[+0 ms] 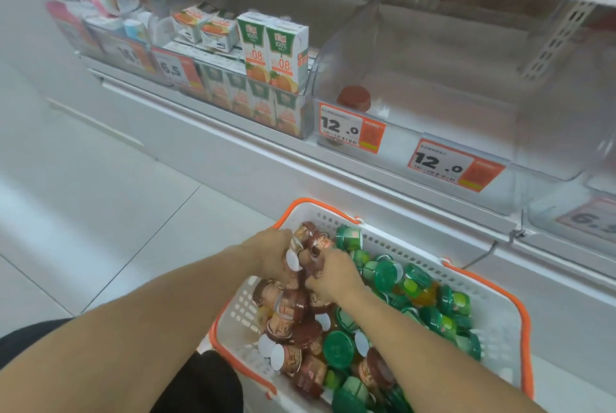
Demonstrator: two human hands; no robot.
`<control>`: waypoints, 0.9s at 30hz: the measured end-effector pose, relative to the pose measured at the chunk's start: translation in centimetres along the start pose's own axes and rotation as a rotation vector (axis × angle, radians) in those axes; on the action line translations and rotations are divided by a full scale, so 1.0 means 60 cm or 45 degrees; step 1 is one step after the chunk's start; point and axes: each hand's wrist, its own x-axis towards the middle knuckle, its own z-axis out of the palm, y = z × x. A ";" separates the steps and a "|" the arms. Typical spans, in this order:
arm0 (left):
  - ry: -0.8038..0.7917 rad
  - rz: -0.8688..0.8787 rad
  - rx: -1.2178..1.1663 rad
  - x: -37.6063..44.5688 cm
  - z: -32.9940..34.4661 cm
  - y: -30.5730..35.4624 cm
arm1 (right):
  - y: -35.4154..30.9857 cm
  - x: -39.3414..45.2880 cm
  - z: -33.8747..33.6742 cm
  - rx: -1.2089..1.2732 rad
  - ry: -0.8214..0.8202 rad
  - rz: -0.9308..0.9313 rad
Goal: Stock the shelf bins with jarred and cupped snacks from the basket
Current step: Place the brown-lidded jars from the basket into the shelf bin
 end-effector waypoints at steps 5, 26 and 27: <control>-0.350 -0.186 -0.371 -0.046 -0.121 0.010 | 0.015 -0.004 -0.041 0.410 -0.208 0.204; -0.528 0.008 -1.630 -0.127 -0.244 0.217 | -0.031 -0.113 -0.334 1.996 -0.102 -0.134; -0.513 -0.001 -1.659 -0.128 -0.250 0.219 | -0.036 -0.114 -0.340 1.962 -0.016 -0.115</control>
